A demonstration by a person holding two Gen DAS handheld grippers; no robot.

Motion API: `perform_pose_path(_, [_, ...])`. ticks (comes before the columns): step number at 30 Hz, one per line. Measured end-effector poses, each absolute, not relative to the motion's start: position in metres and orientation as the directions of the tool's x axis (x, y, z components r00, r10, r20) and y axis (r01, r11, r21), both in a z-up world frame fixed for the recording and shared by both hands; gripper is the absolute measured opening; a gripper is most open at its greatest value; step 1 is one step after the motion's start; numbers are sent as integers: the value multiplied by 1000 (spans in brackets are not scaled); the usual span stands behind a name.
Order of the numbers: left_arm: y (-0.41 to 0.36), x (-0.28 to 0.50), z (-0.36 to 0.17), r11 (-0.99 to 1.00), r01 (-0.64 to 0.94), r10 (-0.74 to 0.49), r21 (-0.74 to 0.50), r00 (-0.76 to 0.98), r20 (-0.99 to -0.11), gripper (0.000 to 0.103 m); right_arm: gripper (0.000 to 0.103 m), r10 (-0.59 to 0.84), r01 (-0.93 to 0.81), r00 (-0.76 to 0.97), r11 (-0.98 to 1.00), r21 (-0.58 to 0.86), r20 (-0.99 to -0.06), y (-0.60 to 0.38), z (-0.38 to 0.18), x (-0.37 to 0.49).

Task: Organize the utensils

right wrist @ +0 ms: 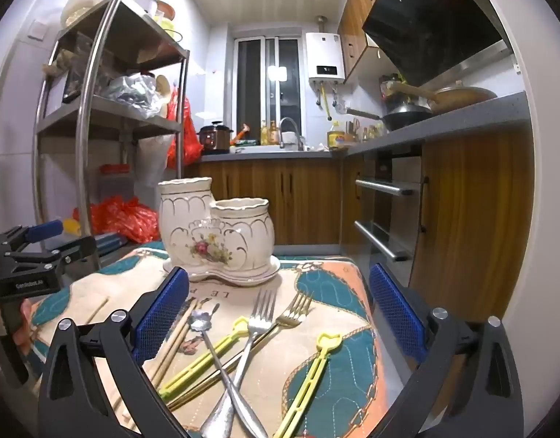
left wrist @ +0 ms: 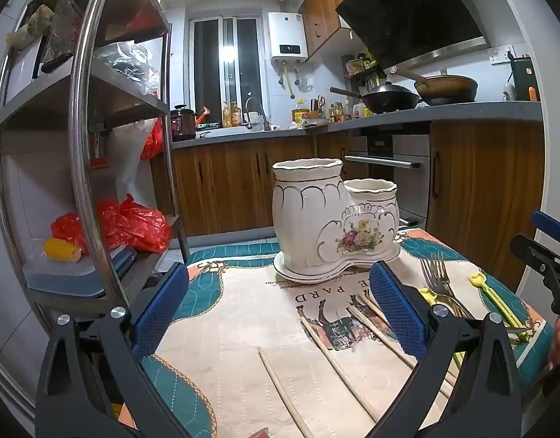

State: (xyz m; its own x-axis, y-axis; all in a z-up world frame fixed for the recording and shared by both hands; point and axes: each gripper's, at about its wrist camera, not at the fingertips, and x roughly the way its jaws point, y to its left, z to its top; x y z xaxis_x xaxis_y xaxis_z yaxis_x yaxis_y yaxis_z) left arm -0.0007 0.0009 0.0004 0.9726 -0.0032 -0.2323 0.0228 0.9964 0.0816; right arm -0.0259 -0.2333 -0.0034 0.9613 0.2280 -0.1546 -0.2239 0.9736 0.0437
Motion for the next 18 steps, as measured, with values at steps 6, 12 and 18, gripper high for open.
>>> perform_pose_path(6, [2,-3,1,996,30,-8,88,971,-238,98,98,228,-225,961,974,40,-158,-233,-4,-25])
perform_pose_path(12, [0,-5,-1,996,27,-6,89,972,-234,98,98,228,-225,961,974,38,-160,-233,-4,-25])
perform_pose_path(18, [2,-1,-2,997,29,-9,78,970,-242,98,98,228,-225,961,974,37,-159,-234,-4,-26])
